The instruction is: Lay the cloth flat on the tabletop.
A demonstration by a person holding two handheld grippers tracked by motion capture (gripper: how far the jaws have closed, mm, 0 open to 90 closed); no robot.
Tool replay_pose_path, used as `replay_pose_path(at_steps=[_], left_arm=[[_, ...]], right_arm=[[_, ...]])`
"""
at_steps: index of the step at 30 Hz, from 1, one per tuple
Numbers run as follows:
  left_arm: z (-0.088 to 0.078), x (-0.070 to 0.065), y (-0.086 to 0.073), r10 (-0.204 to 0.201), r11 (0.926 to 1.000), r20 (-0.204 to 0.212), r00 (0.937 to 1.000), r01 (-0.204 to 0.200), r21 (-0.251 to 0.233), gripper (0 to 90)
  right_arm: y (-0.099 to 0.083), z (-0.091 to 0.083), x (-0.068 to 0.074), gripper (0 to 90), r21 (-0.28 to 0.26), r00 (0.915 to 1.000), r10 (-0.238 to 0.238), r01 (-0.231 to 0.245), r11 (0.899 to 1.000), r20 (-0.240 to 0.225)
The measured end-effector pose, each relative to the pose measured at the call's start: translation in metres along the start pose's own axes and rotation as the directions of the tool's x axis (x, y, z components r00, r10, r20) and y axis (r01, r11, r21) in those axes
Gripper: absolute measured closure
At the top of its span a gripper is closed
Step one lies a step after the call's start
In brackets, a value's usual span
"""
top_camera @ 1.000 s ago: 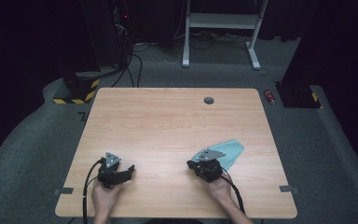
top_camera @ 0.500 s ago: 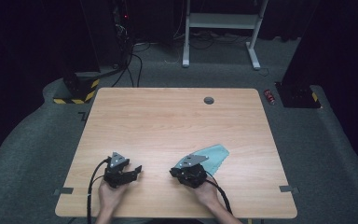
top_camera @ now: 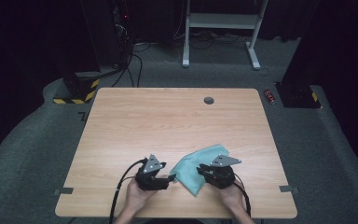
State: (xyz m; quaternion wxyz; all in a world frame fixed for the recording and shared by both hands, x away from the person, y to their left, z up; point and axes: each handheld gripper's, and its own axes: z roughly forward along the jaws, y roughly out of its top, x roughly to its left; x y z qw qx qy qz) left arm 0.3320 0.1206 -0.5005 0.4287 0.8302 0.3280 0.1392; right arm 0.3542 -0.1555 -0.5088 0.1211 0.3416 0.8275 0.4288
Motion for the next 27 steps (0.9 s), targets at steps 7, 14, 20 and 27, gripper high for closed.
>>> replay_pose_path(at_steps=[7, 14, 20, 27], left_arm=[[0.034, -0.031, 0.024, 0.052, 0.9978, 0.058, 0.9970, -0.054, 0.039, 39.4], [0.062, -0.045, 0.035, 0.087, 0.9922, 0.056, 0.9946, -0.092, 0.084, 40.8], [0.075, -0.052, 0.039, 0.131, 0.9846, 0.039, 0.9907, -0.134, 0.112, 42.3], [0.087, -0.059, 0.045, 0.164, 0.9771, 0.031, 0.9860, -0.167, 0.132, 43.2]], right_arm=[[-0.015, -0.010, -0.014, 76.9, 0.029, 0.9968, 0.019, -0.021, 0.999, 0.078], [-0.022, -0.011, -0.015, 76.3, 0.061, 0.9929, -0.002, -0.006, 0.998, 0.119], [-0.023, -0.010, -0.015, 76.2, 0.074, 0.9916, -0.015, 0.005, 0.997, 0.128], [-0.023, -0.009, -0.012, 76.3, 0.081, 0.9886, -0.039, 0.028, 0.996, 0.145]])
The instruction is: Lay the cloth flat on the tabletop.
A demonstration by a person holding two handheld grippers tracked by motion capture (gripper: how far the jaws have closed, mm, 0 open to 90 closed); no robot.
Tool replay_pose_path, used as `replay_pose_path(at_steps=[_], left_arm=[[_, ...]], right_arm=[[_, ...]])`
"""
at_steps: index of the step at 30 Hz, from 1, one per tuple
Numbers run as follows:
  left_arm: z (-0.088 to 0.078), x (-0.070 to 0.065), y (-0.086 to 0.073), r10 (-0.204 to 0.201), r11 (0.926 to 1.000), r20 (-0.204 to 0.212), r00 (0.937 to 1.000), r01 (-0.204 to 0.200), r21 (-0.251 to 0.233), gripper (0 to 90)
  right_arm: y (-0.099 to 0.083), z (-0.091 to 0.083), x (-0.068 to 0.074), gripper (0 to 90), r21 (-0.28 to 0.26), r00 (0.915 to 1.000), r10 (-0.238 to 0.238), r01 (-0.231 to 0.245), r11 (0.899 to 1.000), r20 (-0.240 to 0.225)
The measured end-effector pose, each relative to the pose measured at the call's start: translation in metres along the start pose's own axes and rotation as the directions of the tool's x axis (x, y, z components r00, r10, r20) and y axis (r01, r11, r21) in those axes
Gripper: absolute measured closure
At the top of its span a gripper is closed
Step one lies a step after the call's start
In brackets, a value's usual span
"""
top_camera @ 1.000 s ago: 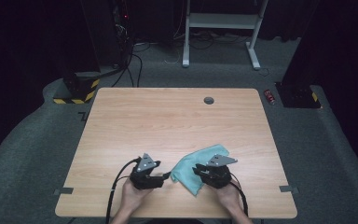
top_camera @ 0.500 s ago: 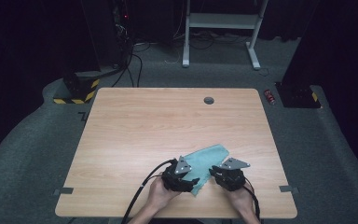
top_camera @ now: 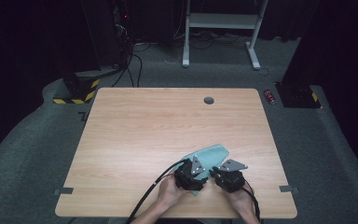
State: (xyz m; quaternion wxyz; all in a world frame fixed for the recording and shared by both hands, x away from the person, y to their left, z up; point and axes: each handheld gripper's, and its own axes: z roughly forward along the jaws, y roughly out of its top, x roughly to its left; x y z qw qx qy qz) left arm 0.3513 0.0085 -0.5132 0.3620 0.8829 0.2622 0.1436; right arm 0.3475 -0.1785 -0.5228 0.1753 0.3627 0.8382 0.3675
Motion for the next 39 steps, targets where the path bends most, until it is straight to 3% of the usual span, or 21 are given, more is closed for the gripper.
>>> replay_pose_path(at_steps=[6, 11, 20, 23, 27, 32, 39], left_arm=[[0.006, -0.002, 0.003, 0.012, 0.9999, -0.011, 0.9999, -0.012, 0.007, 45.7], [0.006, -0.002, 0.003, 0.018, 0.9998, -0.007, 0.9998, -0.017, 0.008, 53.9], [0.004, 0.002, 0.004, 0.003, 0.9999, 0.025, 0.9997, -0.004, 0.013, 68.5], [0.003, 0.006, 0.005, -0.018, 0.9998, 0.051, 0.9985, 0.018, 0.013, 71.1], [0.001, 0.008, 0.005, -0.028, 0.9996, 0.056, 0.9980, 0.028, 0.009, 73.0], [-0.001, 0.011, 0.005, -0.027, 0.9996, 0.057, 0.9980, 0.027, 0.006, 89.0], [-0.002, 0.011, 0.006, -0.013, 0.9999, 0.050, 0.9986, 0.013, 0.008, 90.0]], right_arm=[[0.000, 0.000, 0.001, 76.3, -0.001, 1.0000, -0.005, 0.005, 1.000, 0.003], [0.000, 0.000, 0.000, 76.3, -0.001, 1.0000, -0.001, 0.001, 1.000, 0.001], [0.000, 0.000, 0.000, 76.2, 0.002, 1.0000, 0.002, -0.002, 1.000, -0.001], [0.000, 0.000, -0.001, 76.0, 0.001, 1.0000, 0.003, -0.003, 1.000, -0.006], [0.000, 0.000, -0.001, 76.0, 0.001, 1.0000, 0.003, -0.003, 1.000, -0.006], [0.000, 0.000, -0.001, 76.0, 0.001, 1.0000, 0.003, -0.003, 1.000, -0.006], [0.000, 0.000, -0.001, 76.0, 0.000, 1.0000, 0.003, -0.003, 1.000, -0.006]])
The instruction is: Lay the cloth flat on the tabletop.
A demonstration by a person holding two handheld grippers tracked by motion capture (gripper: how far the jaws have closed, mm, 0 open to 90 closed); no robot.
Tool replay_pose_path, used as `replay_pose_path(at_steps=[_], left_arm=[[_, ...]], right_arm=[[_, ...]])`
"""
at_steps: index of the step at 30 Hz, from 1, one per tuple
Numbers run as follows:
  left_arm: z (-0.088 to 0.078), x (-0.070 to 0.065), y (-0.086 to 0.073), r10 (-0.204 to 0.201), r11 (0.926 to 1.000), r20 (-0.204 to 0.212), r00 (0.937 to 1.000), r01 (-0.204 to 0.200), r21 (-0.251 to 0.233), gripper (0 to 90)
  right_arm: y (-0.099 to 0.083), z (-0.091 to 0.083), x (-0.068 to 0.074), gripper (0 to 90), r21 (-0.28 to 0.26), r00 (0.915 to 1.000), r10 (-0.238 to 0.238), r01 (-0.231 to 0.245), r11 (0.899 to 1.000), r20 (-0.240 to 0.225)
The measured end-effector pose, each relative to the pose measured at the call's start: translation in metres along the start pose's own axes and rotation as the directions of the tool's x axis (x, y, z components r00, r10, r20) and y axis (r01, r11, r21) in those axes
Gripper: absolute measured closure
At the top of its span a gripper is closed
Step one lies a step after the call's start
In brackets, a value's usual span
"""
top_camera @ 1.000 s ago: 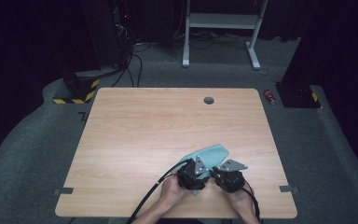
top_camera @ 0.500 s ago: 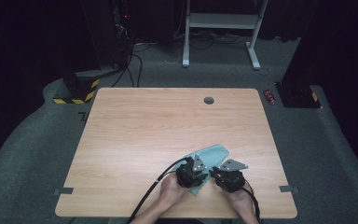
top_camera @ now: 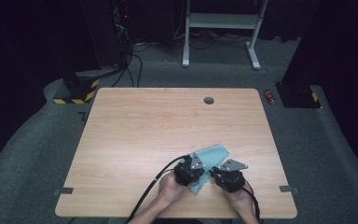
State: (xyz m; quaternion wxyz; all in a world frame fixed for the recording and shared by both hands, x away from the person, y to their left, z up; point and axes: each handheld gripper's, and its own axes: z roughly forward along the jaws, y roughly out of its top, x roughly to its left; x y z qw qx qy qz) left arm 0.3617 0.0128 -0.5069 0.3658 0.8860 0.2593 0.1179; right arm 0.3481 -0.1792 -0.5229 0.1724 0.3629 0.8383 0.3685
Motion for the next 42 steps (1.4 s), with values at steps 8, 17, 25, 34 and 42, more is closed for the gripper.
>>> replay_pose_path(at_steps=[8, 17, 25, 34, 42], left_arm=[[-0.009, 0.009, 0.001, -0.023, 0.9994, -0.021, 0.9995, 0.023, -0.025, 90.0], [-0.030, 0.034, -0.005, -0.093, 0.9932, -0.085, 0.9920, 0.086, -0.078, 90.0], [-0.051, 0.056, -0.015, -0.151, 0.9839, -0.139, 0.9787, 0.135, -0.117, 90.0], [-0.070, 0.079, -0.031, -0.216, 0.9725, -0.191, 0.9577, 0.193, -0.131, 90.0], [-0.078, 0.095, -0.051, -0.258, 0.9649, -0.232, 0.9381, 0.237, -0.113, 90.0]], right_arm=[[0.000, 0.000, 0.000, 75.9, 0.000, 1.0000, 0.001, -0.001, 1.000, -0.001], [0.000, 0.000, 0.001, 75.8, 0.001, 1.0000, 0.003, -0.003, 1.000, 0.001], [0.000, 0.000, 0.000, 75.8, 0.001, 1.0000, 0.002, -0.002, 1.000, 0.001], [0.000, 0.000, -0.001, 76.2, 0.001, 0.9999, 0.010, -0.010, 1.000, -0.004], [0.000, 0.000, -0.001, 77.0, -0.001, 0.9999, 0.011, -0.011, 1.000, -0.004]])
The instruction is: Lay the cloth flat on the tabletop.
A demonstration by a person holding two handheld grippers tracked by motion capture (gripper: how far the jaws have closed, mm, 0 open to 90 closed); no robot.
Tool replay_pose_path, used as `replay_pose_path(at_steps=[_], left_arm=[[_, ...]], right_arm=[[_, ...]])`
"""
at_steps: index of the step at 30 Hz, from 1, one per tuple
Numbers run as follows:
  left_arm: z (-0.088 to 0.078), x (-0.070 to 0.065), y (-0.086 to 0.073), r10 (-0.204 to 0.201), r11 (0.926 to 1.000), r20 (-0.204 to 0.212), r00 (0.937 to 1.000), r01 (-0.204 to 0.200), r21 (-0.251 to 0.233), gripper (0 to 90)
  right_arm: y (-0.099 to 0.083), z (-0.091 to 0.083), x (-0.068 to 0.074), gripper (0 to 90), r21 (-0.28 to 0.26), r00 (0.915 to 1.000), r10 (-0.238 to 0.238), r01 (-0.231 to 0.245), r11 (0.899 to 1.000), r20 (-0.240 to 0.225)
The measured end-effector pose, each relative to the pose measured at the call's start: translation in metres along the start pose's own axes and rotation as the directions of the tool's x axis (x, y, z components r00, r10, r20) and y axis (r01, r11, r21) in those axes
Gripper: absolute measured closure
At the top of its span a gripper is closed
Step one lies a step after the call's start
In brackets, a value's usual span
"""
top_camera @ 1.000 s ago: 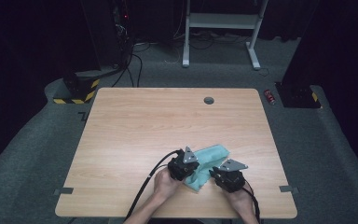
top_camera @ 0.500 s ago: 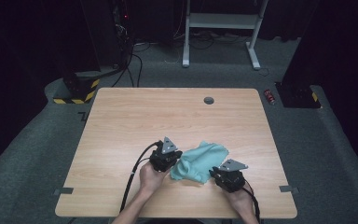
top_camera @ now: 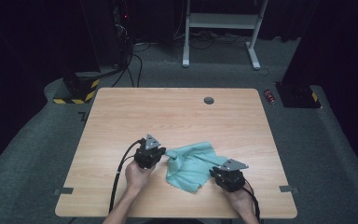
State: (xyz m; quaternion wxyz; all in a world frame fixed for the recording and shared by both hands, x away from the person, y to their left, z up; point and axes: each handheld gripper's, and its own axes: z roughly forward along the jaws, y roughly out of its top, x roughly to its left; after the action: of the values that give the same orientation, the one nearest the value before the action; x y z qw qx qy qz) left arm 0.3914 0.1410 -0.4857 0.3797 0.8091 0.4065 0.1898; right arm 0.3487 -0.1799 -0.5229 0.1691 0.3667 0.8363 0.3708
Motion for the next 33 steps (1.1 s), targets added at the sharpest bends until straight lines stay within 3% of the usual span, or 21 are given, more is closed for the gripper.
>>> replay_pose_path(at_steps=[6, 9, 11, 12, 14, 15, 16, 21, 23, 24, 25, 28, 30, 33], left_arm=[[0.003, 0.003, -0.010, -0.004, 0.9995, 0.029, 0.9996, 0.003, 0.032, 89.9], [0.002, 0.003, -0.010, -0.020, 0.9996, 0.051, 0.9985, 0.019, 0.019, 88.3], [-0.001, 0.003, -0.008, -0.030, 0.9994, 0.069, 0.9972, 0.031, -0.013, 80.9], [-0.004, 0.001, -0.007, -0.029, 0.9992, 0.077, 0.9966, 0.031, -0.024, 72.8], [-0.008, -0.005, -0.005, -0.007, 0.9990, 0.074, 0.9972, 0.010, -0.043, 63.7], [-0.010, -0.008, -0.004, 0.006, 0.9988, 0.077, 0.9970, -0.002, -0.049, 63.7], [-0.011, -0.013, -0.002, 0.020, 0.9985, 0.083, 0.9964, -0.016, -0.052, 54.9], [-0.006, -0.023, 0.006, 0.054, 0.9982, 0.082, 0.9952, -0.052, -0.029, 49.0], [-0.001, -0.027, 0.009, 0.070, 0.9975, 0.081, 0.9943, -0.069, -0.014, 51.1], [0.003, -0.029, 0.009, 0.089, 0.9960, 0.083, 0.9926, -0.089, -0.001, 64.3], [0.007, -0.030, 0.009, 0.103, 0.9943, 0.087, 0.9909, -0.105, 0.020, 64.3], [0.017, -0.036, 0.005, 0.184, 0.9771, 0.036, 0.9822, -0.187, 0.102, 84.4], [0.017, -0.036, 0.004, 0.195, 0.9732, 0.030, 0.9803, -0.197, 0.118, 89.1], [0.013, -0.032, 0.001, 0.176, 0.9766, 0.019, 0.9842, -0.177, 0.122, 89.4]], right_arm=[[0.000, 0.000, 0.001, 76.9, 0.002, 1.0000, -0.003, 0.003, 1.000, 0.002], [0.000, 0.000, 0.001, 76.8, 0.002, 1.0000, -0.003, 0.003, 1.000, 0.002], [0.000, 0.000, 0.001, 76.7, 0.001, 1.0000, -0.006, 0.006, 1.000, 0.004], [0.000, 0.000, 0.001, 76.3, 0.000, 0.9999, -0.010, 0.010, 1.000, 0.006], [0.000, 0.000, 0.002, 76.2, 0.002, 0.9999, -0.010, 0.010, 1.000, 0.007], [0.000, 0.000, 0.002, 76.2, 0.002, 0.9999, -0.010, 0.010, 1.000, 0.007], [0.000, 0.000, 0.002, 75.4, 0.002, 0.9999, -0.010, 0.010, 1.000, 0.004], [0.000, 0.000, 0.002, 74.7, 0.004, 0.9999, -0.010, 0.010, 1.000, 0.004], [0.000, 0.000, 0.002, 74.7, 0.003, 0.9999, -0.012, 0.012, 1.000, 0.005], [0.000, 0.000, 0.002, 74.7, 0.003, 0.9999, -0.012, 0.012, 1.000, 0.004], [0.000, 0.000, 0.002, 74.7, 0.003, 0.9999, -0.012, 0.012, 1.000, 0.004], [0.000, 0.000, 0.002, 74.8, 0.004, 1.0000, -0.009, 0.009, 1.000, 0.003], [0.000, 0.000, 0.002, 74.8, 0.004, 1.0000, -0.008, 0.008, 1.000, 0.003], [0.000, 0.000, 0.002, 74.8, 0.004, 1.0000, -0.008, 0.008, 1.000, 0.003]])
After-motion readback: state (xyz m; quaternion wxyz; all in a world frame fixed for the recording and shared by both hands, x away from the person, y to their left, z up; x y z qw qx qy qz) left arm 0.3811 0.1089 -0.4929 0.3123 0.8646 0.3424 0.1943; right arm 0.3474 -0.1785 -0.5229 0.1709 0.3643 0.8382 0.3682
